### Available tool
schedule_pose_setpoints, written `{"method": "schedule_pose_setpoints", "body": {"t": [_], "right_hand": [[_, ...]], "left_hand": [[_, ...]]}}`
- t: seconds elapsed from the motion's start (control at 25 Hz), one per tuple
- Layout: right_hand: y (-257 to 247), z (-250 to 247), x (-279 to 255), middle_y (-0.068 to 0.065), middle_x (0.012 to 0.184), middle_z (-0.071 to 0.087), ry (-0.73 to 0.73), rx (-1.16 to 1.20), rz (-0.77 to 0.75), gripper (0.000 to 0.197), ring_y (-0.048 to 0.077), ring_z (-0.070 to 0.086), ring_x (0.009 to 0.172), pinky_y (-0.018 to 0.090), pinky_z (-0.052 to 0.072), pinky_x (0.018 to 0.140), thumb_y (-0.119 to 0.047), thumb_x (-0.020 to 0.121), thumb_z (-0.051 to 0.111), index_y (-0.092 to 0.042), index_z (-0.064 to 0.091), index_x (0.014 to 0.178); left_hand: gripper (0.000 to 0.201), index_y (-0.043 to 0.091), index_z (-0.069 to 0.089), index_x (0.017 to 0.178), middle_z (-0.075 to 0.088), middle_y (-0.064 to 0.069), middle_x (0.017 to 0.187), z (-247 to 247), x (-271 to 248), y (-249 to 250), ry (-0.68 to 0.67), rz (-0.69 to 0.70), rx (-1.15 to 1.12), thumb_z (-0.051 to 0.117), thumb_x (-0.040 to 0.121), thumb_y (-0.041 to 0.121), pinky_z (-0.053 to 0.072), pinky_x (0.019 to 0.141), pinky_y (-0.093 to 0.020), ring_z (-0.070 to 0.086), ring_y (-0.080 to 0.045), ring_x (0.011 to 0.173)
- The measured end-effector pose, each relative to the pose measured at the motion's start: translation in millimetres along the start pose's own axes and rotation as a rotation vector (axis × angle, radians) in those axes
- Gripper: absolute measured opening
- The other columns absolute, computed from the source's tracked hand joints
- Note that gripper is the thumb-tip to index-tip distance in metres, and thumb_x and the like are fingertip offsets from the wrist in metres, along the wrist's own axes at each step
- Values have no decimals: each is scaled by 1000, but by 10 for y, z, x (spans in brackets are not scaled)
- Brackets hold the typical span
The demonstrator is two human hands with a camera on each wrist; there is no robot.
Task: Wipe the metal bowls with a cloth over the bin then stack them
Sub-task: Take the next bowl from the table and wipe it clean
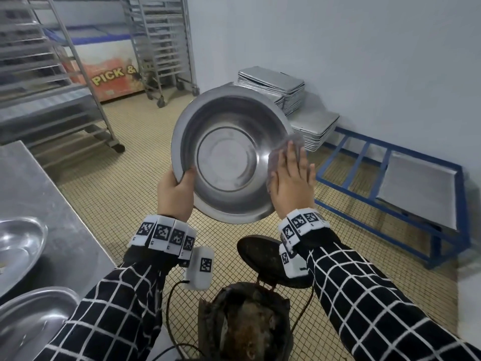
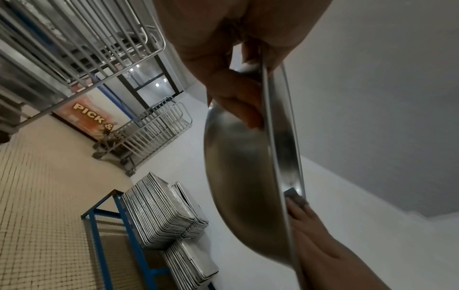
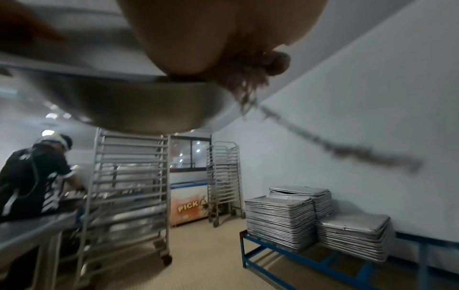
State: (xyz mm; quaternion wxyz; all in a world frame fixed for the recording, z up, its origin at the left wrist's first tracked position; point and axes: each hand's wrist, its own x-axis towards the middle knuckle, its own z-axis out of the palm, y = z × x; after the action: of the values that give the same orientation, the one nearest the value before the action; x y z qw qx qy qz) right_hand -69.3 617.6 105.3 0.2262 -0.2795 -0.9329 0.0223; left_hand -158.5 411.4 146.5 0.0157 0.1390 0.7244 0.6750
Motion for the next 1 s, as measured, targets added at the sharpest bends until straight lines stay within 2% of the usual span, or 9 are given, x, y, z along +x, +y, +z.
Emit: {"method": "schedule_pose_setpoints", "body": {"t": [0.08,0.16,0.28,0.44,0.56,0.68,0.84,0.92,1.0], "right_hand": [[-13,-29,-15,6,160,-6,61,200,84,61,25,3,147,46,22,116,-38,101,28,-16,4,153],[11,-113,32,8,158,17,84,453,148,66,25,32,138,35,42,99,-38,99,40,-18,8,152],[99,-279,141,1,117,61,135,718,253,54,16,61,103,29,51,86,-36,91,59,-15,40,137],[157,-299,109,-3,78,58,73,718,351,20,15,61,72,35,55,76,-19,86,66,-8,54,97],[77,-234,-36,8,81,62,144,800,464,12,22,65,73,33,57,67,-12,84,62,-6,53,90],[-94,-248,-132,13,86,62,254,907,590,12,24,64,74,35,57,68,-13,85,60,-8,51,91],[-348,-310,-239,3,80,58,316,1134,583,14,17,62,69,25,53,61,-15,90,58,-12,48,100],[-389,-309,-282,2,88,61,237,1147,518,20,14,63,75,25,53,67,-20,94,54,-11,50,111],[-366,-281,-325,0,96,63,74,1035,465,27,11,62,84,26,51,79,-29,97,49,-10,52,116]], "left_hand": [[26,7,57,76,56,-9,71,-16,2,8,-16,-46,-22,55,94,25,43,62,-36,51,-22,67],[22,14,57,74,58,-5,70,-40,8,9,-45,-63,-22,55,94,22,45,61,-36,54,-22,67],[18,16,60,75,63,-4,70,-98,53,-53,-93,-109,-8,57,92,20,49,61,-35,61,-24,66],[16,20,65,76,67,-2,73,-168,81,-121,-86,-86,40,59,91,22,53,65,-38,64,-22,69],[7,23,67,90,68,12,78,-166,12,-140,-34,44,114,61,88,20,52,65,-20,64,-2,72],[32,19,60,116,69,6,97,-101,-119,-184,-102,39,91,67,85,27,57,70,-28,68,-9,88],[12,21,62,96,69,3,91,67,-376,-80,-197,-45,-103,66,88,15,56,60,-20,70,-6,78],[19,27,58,86,65,6,86,50,-384,-16,-144,-65,-149,59,91,8,54,57,-17,66,-3,73],[23,24,52,77,58,3,77,-47,-282,2,-77,-75,-122,54,90,4,54,60,-26,58,-13,69]]}}
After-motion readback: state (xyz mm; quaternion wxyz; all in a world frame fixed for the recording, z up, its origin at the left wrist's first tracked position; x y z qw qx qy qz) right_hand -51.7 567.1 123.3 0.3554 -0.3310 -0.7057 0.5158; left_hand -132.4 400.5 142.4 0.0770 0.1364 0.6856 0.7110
